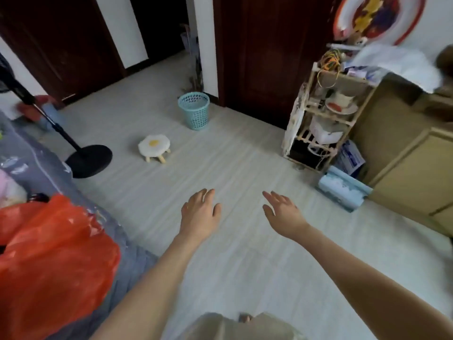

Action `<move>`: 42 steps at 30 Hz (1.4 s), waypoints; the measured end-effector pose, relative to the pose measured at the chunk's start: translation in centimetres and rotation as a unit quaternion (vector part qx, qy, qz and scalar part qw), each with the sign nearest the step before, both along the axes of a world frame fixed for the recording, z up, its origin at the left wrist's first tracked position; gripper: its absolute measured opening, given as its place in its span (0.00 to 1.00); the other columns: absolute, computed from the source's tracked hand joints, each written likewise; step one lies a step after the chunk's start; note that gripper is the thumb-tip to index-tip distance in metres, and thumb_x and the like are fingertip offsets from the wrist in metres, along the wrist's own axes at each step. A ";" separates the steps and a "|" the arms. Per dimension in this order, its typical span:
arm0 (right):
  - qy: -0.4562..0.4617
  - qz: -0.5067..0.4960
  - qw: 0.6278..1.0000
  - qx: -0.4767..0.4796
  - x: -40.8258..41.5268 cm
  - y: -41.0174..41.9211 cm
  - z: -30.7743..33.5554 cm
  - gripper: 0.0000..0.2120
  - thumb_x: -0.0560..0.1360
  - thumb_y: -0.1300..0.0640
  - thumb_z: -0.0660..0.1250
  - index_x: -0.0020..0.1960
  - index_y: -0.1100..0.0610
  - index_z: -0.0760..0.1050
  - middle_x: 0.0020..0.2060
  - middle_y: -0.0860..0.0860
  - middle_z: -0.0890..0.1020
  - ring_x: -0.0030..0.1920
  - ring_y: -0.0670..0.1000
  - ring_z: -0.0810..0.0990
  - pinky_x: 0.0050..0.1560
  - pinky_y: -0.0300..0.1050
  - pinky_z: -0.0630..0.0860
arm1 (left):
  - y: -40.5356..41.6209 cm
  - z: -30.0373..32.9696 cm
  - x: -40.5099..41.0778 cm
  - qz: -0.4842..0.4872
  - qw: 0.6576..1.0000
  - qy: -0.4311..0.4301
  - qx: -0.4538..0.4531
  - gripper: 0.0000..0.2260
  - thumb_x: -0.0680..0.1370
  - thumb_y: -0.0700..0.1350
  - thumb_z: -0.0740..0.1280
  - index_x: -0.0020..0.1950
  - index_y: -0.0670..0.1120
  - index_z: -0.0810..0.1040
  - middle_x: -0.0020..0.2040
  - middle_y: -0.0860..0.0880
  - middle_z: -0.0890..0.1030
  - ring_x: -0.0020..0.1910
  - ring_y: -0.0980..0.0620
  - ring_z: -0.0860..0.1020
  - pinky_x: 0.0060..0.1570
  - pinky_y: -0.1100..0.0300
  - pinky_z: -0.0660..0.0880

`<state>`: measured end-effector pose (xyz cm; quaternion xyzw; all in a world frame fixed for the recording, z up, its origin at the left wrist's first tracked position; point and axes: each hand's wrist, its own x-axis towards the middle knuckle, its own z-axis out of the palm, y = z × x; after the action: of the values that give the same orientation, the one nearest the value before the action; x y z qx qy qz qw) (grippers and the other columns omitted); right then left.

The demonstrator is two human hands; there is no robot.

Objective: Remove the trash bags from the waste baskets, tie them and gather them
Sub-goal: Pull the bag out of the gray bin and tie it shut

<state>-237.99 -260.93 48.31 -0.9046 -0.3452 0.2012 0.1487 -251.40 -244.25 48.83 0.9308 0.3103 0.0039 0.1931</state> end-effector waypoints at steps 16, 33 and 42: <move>0.039 0.100 0.994 0.002 27.8 44.6 -0.6 0.20 0.79 0.54 0.54 0.70 0.55 0.64 0.68 0.55 0.71 0.68 0.54 0.69 0.69 0.48 0.66 | 41.3 -2.5 23.2 0.154 0.987 0.013 -0.054 0.21 0.80 0.51 0.54 0.72 0.46 0.60 0.71 0.45 0.66 0.70 0.44 0.63 0.68 0.48 0.62; 0.084 0.114 0.988 0.059 59.9 90.4 -1.6 0.12 0.77 0.61 0.56 0.54 0.62 0.76 0.51 0.62 0.81 0.53 0.62 0.78 0.55 0.49 0.73 | 83.4 -2.8 54.2 0.219 0.973 0.021 -0.073 0.19 0.80 0.50 0.55 0.70 0.47 0.65 0.70 0.45 0.67 0.68 0.45 0.66 0.66 0.50 0.63; 0.133 0.217 0.966 0.039 65.4 114.7 -1.4 0.14 0.77 0.60 0.57 0.60 0.60 0.74 0.56 0.60 0.80 0.56 0.59 0.78 0.57 0.46 0.71 | 103.1 -2.6 58.7 0.302 0.949 0.011 -0.087 0.19 0.80 0.49 0.55 0.71 0.47 0.64 0.70 0.45 0.67 0.68 0.44 0.66 0.66 0.49 0.64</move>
<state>-172.61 -146.26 46.89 -0.7665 -0.5182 0.3337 0.1808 -192.68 -141.10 46.21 0.7731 0.5781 0.0243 0.2599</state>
